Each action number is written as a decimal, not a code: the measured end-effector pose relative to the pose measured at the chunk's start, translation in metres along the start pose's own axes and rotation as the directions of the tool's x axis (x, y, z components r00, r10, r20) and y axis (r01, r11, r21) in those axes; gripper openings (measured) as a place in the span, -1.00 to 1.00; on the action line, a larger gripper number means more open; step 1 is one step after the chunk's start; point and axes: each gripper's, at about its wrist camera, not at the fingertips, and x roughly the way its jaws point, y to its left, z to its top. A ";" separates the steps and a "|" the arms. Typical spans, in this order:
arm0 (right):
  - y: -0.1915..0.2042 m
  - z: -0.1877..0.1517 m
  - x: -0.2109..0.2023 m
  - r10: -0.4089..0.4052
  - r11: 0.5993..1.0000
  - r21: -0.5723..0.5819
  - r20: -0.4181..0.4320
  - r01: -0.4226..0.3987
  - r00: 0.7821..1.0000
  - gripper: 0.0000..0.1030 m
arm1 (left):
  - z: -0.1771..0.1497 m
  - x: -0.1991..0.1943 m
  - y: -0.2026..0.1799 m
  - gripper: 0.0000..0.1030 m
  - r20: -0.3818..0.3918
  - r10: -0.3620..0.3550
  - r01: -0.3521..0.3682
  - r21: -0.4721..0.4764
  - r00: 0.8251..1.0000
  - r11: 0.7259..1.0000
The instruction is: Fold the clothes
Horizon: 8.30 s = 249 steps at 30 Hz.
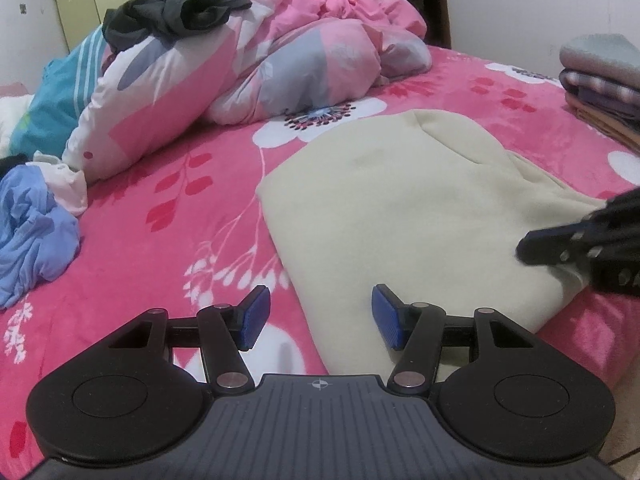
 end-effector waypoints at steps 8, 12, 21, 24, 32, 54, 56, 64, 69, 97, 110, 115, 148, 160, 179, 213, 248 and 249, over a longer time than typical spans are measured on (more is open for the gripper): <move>-0.008 0.004 -0.022 -0.001 0.998 0.055 0.019 0.000 1.000 -1.00 | 0.000 0.000 0.000 0.10 -0.007 0.004 -0.004 -0.008 1.000 1.000; -0.015 -0.002 -0.032 0.009 0.997 0.070 0.026 -0.010 1.000 -1.00 | 0.001 0.000 -0.002 0.10 -0.009 0.008 -0.008 -0.004 1.000 1.000; -0.073 0.008 -0.050 0.022 0.949 0.309 0.106 -0.054 0.994 -0.32 | 0.001 -0.001 -0.002 0.10 -0.012 0.015 -0.015 0.002 1.000 1.000; -0.102 0.007 -0.037 0.075 0.894 0.437 0.075 -0.101 0.994 -0.24 | 0.002 -0.001 -0.002 0.10 -0.013 0.015 -0.015 0.002 1.000 1.000; -0.144 0.001 0.007 0.225 0.730 0.651 0.060 -0.209 0.973 0.09 | 0.003 0.001 -0.001 0.10 -0.022 0.013 -0.013 0.003 1.000 1.000; -0.153 0.015 0.073 0.351 0.622 0.739 0.031 -0.258 0.936 0.51 | 0.004 -0.001 -0.002 0.10 -0.031 0.015 -0.015 -0.003 0.999 1.000; -0.152 0.015 0.073 0.353 0.628 0.735 0.027 -0.258 0.935 0.51 | 0.004 0.000 -0.002 0.10 -0.033 0.015 -0.016 -0.003 0.999 1.000; -0.152 0.016 0.077 0.362 0.628 0.732 0.027 -0.265 0.932 0.58 | 0.003 0.000 -0.001 0.10 -0.034 0.017 -0.017 -0.001 0.999 1.000; -0.153 0.016 0.079 0.367 0.626 0.731 0.032 -0.272 0.930 0.61 | 0.004 0.001 -0.001 0.10 -0.034 0.019 -0.019 0.000 0.999 1.000; -0.133 0.017 0.075 0.395 0.728 0.618 -0.023 -0.298 0.918 0.67 | 0.004 -0.002 0.000 0.10 -0.031 0.017 -0.018 -0.012 0.999 1.000; -0.134 0.026 0.091 0.448 0.746 0.577 -0.065 -0.333 0.892 0.43 | 0.006 -0.002 0.002 0.10 -0.032 0.010 -0.010 -0.012 0.999 1.000; -0.135 0.022 0.091 0.447 0.760 0.553 -0.067 -0.340 0.892 0.26 | 0.006 -0.003 0.013 0.11 -0.031 -0.045 0.043 -0.056 0.999 0.998; -0.133 0.019 0.086 0.470 0.746 0.538 -0.005 -0.394 0.883 -0.09 | 0.005 0.061 0.066 0.69 0.036 -0.611 0.550 -0.479 0.791 0.684; -0.126 0.047 0.057 0.418 0.802 0.464 0.014 -0.376 0.908 -0.21 | 0.025 0.037 0.057 0.64 0.101 -0.653 0.617 -0.461 0.750 0.638; -0.231 0.064 -0.037 0.149 0.896 0.407 0.105 -0.180 0.983 -0.22 | 0.106 0.082 -0.082 0.59 0.090 -0.788 0.767 -0.319 0.609 0.556; -0.204 0.033 -0.052 -0.370 0.915 0.182 0.018 0.361 0.929 0.29 | 0.095 0.086 -0.108 0.51 0.028 -0.773 0.756 -0.234 0.634 0.612; -0.190 -0.066 -0.028 -0.464 0.861 0.366 0.287 0.352 0.838 -0.51 | 0.180 0.142 -0.211 0.58 -0.018 -0.599 0.593 0.171 0.800 0.787; -0.190 -0.067 -0.027 -0.466 0.860 0.370 0.294 0.350 0.834 -0.51 | 0.180 0.154 -0.215 0.59 -0.049 -0.578 0.578 0.156 0.815 0.801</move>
